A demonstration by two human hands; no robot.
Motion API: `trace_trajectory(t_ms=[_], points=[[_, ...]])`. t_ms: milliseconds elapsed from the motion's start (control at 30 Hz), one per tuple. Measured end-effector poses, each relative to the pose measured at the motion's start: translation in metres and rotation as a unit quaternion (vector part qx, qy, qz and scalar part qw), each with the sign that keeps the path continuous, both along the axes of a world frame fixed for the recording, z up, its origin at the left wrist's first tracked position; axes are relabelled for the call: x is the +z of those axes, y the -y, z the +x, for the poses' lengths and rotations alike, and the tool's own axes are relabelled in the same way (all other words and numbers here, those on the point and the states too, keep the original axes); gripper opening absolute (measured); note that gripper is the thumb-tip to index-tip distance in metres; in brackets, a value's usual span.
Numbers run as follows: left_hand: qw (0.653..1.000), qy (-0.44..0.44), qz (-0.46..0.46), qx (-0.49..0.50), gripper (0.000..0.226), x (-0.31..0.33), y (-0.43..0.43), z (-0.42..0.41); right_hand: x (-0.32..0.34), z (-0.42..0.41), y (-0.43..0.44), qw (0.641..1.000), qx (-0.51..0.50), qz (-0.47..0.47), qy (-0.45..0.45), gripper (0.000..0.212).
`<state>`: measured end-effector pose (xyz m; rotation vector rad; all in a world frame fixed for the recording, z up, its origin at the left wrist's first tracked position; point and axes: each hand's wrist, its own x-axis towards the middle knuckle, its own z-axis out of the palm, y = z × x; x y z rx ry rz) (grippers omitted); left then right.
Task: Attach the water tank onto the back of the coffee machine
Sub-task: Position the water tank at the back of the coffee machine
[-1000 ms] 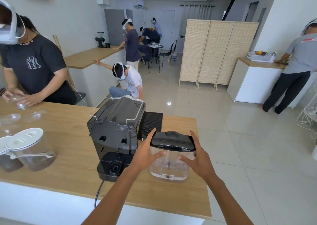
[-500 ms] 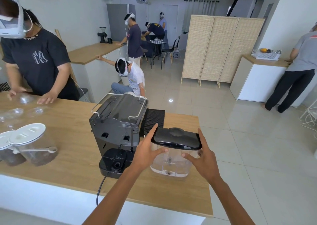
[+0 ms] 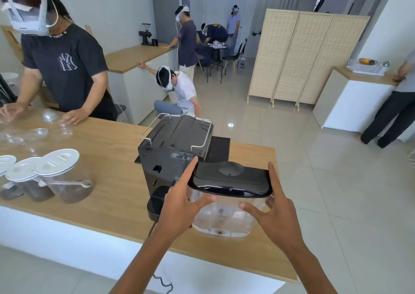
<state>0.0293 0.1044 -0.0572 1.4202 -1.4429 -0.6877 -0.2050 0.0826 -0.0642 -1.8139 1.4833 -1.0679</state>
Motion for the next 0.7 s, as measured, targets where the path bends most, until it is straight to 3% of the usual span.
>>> trace_trajectory(t_ms=[167, 533, 700], points=[[0.999, 0.043, 0.002, -0.003, 0.097, 0.014, -0.006, 0.042, 0.000, 0.044, -0.003, 1.000, 0.011, 0.003, 0.021, 0.118], [0.999, -0.004, 0.020, -0.032, 0.104, 0.003, 0.018, 0.125, -0.007, 0.132, 0.016, 0.999, 0.009, 0.006, 0.047, 0.118], [0.998, 0.029, 0.033, -0.034, 0.106, 0.003, 0.030, 0.144, -0.013, 0.158, 0.023, 0.999, -0.005, 0.013, 0.046, 0.120]])
